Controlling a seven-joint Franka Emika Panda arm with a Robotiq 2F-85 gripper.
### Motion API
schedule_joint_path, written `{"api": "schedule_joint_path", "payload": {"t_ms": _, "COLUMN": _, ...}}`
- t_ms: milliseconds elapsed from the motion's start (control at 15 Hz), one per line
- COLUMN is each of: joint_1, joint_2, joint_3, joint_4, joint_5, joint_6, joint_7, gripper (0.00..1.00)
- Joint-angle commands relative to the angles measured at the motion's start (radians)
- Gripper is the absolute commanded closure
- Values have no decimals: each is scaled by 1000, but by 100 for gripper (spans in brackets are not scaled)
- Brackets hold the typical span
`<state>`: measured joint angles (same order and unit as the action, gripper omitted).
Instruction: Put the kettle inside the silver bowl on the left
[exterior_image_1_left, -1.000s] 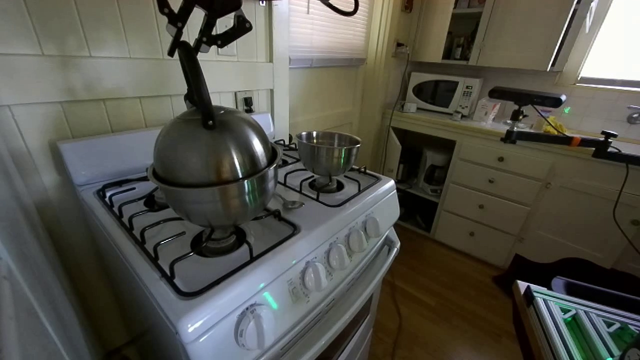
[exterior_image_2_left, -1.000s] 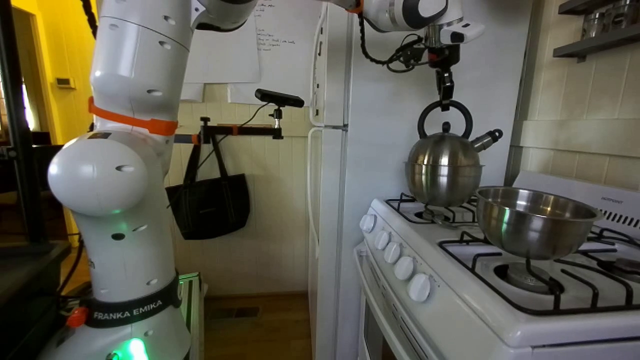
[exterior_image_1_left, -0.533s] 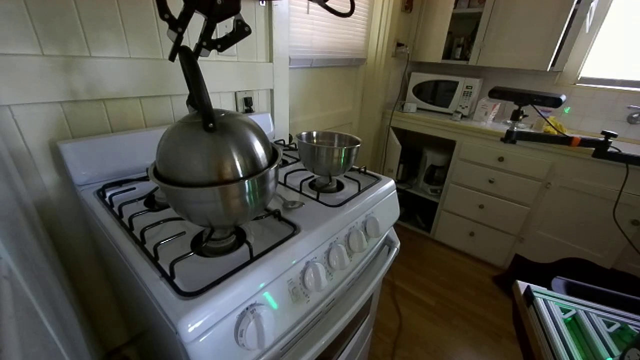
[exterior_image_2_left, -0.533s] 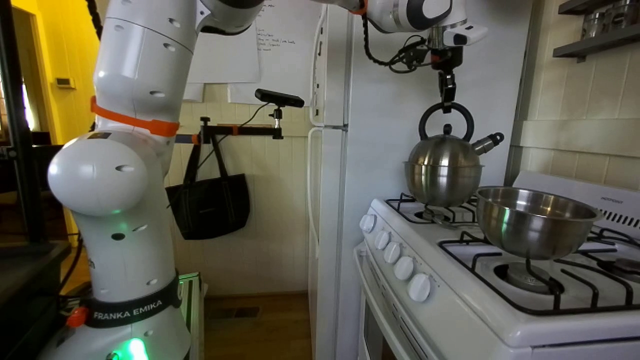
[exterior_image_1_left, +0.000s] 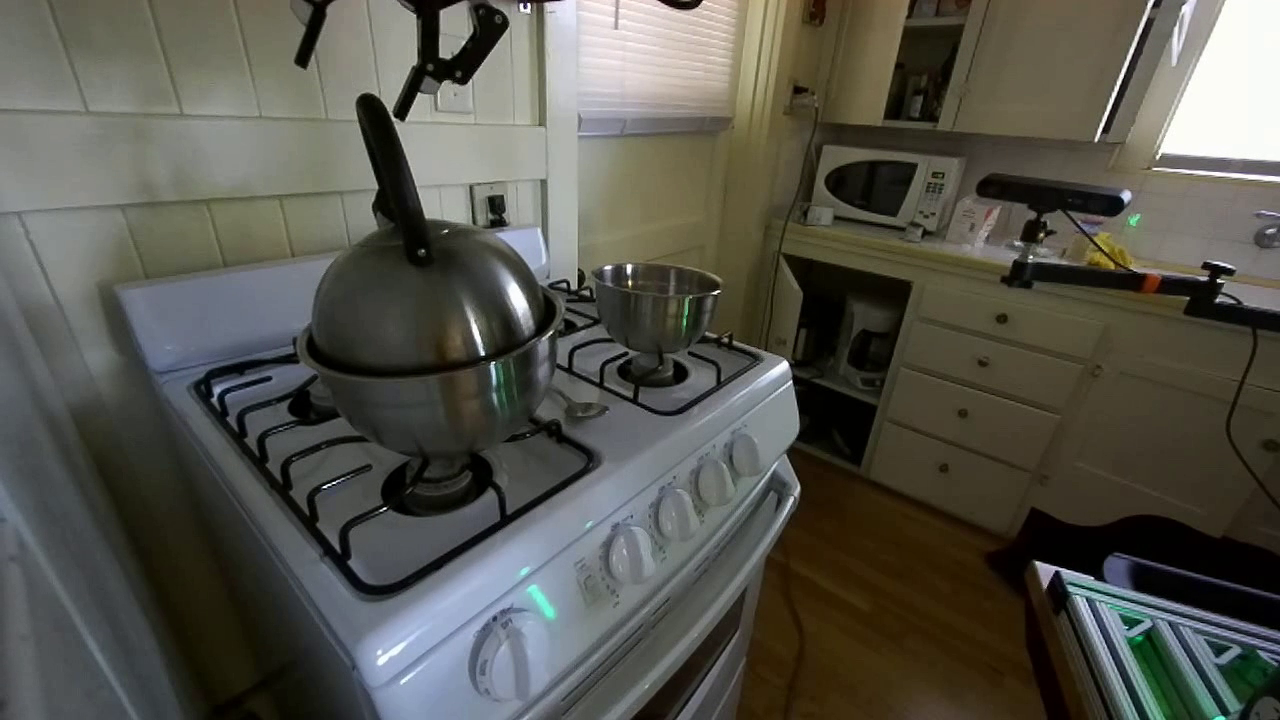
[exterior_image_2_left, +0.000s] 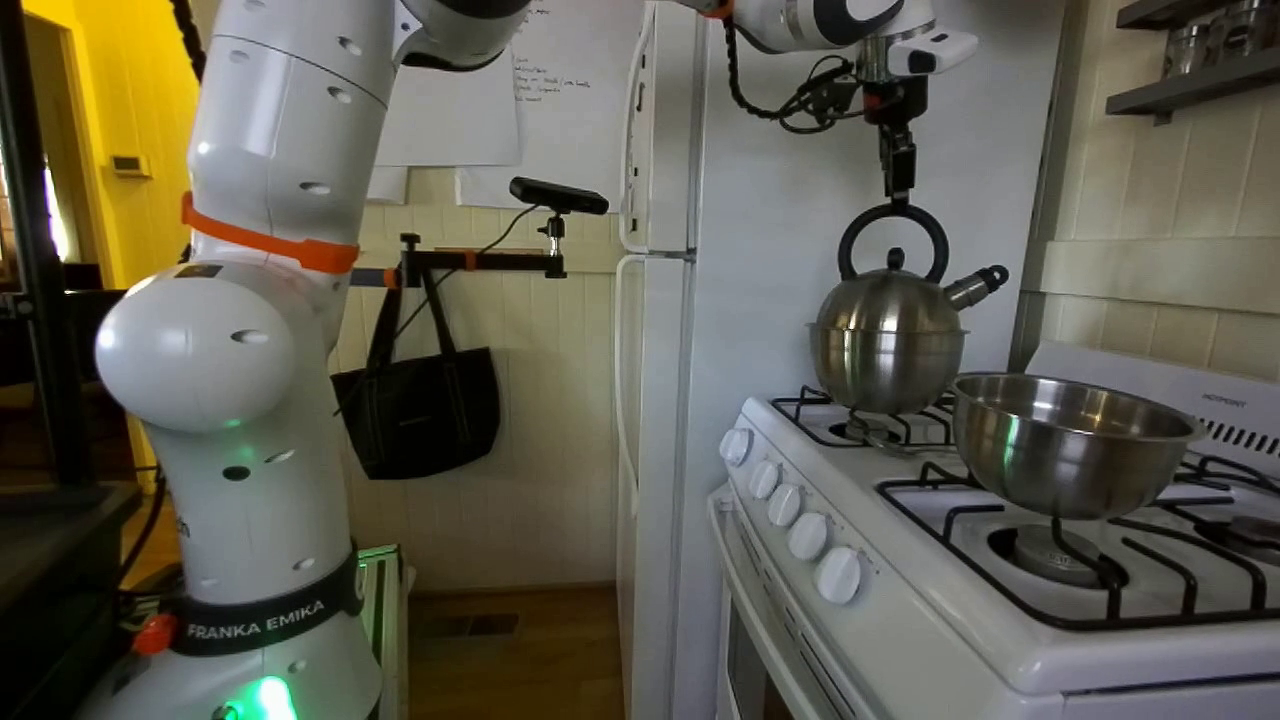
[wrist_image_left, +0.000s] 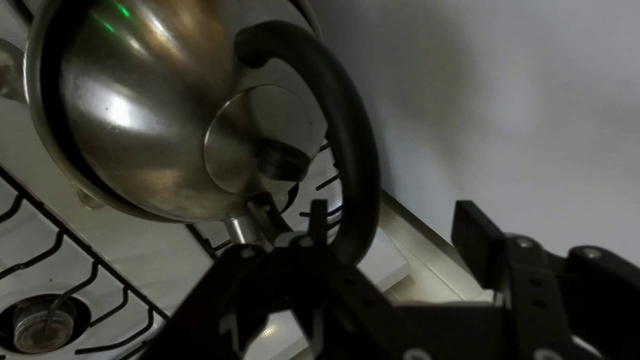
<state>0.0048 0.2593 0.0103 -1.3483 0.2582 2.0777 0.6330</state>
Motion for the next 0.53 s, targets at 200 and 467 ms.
{"api": "schedule_joint_path", "payload": {"t_ms": 200, "joint_1": -4, "joint_2": -38, "joint_3": 5, "joint_4": -5, "joint_5": 12, "joint_6": -34, "joint_7": -8, "gripper": 0}}
{"api": "schedule_joint_path", "payload": {"t_ms": 467, "joint_1": 0, "joint_2": -28, "joint_3": 3, "joint_4": 8, "joint_5": 0, "joint_6": -1, "joint_7": -6, "gripper": 0}}
